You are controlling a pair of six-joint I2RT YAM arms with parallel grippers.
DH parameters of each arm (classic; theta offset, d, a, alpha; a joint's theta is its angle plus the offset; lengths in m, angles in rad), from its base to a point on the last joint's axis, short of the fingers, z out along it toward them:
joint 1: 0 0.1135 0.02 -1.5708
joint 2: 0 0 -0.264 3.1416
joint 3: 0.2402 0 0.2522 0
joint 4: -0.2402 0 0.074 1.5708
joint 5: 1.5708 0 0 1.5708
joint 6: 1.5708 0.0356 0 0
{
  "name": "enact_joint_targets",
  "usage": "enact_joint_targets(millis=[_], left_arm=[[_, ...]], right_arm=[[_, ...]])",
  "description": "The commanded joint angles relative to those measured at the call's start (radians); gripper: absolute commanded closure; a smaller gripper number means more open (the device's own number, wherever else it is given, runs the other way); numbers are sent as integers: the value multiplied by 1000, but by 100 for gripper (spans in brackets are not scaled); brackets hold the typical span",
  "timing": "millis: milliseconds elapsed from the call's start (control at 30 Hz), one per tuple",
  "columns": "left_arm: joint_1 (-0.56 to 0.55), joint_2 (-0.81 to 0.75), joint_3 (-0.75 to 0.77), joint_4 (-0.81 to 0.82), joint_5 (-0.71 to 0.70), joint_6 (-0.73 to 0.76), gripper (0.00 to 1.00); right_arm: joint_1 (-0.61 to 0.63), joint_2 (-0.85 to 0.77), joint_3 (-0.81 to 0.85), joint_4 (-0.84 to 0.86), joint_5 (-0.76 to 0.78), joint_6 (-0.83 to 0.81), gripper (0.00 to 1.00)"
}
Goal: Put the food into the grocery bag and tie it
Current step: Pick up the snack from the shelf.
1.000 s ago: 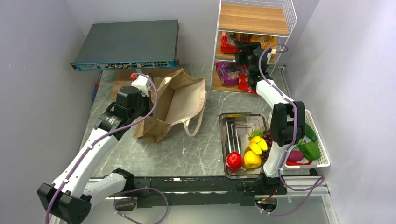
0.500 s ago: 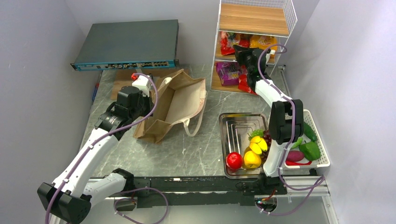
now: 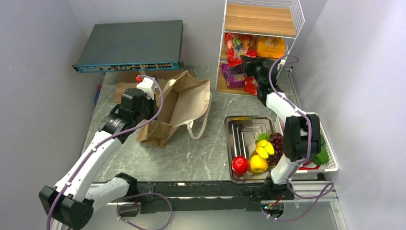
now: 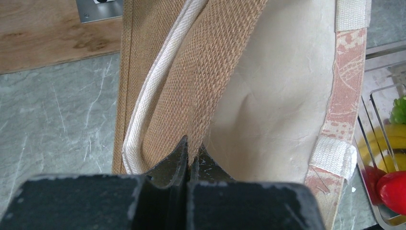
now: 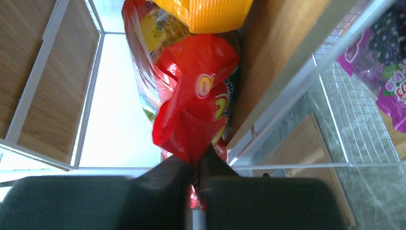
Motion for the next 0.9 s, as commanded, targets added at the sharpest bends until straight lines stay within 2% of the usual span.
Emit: enact_joint_targets(millis=[0, 33, 67, 167, 200, 267, 400, 433, 500, 633, 800, 867], left_arm=[[-6, 0, 34, 12, -13, 8, 100], [-7, 2, 35, 12, -10, 10, 100], [-7, 4, 36, 11, -8, 9, 100], [-7, 6, 37, 9, -8, 11, 100], [-7, 5, 37, 9, -8, 10, 100], [-7, 3, 36, 11, -11, 11, 100], [-7, 7, 39, 7, -7, 11, 100], [-7, 7, 39, 7, -7, 11, 100], [-6, 5, 41, 5, -8, 10, 100], [-7, -5, 34, 13, -14, 12, 100], [-7, 5, 41, 6, -11, 14, 100], [-7, 5, 39, 6, -12, 14, 100]], right_arm=[[-8, -67, -45, 33, -34, -22, 65], [-11, -62, -35, 20, -51, -32, 50], [-15, -55, -22, 11, -69, -35, 40], [-24, -35, -7, 22, -115, -28, 23], [-24, -32, -6, 27, -117, -29, 13], [-25, -25, 3, 31, -117, -33, 9], [-25, -3, 35, 39, -113, -39, 9], [-25, 6, 45, 40, -110, -35, 10], [-25, 24, 61, 58, -108, -29, 22], [-25, 57, 95, 66, -106, -14, 35], [-24, 66, 100, 93, -118, -7, 69], [-24, 61, 93, 99, -129, -2, 75]])
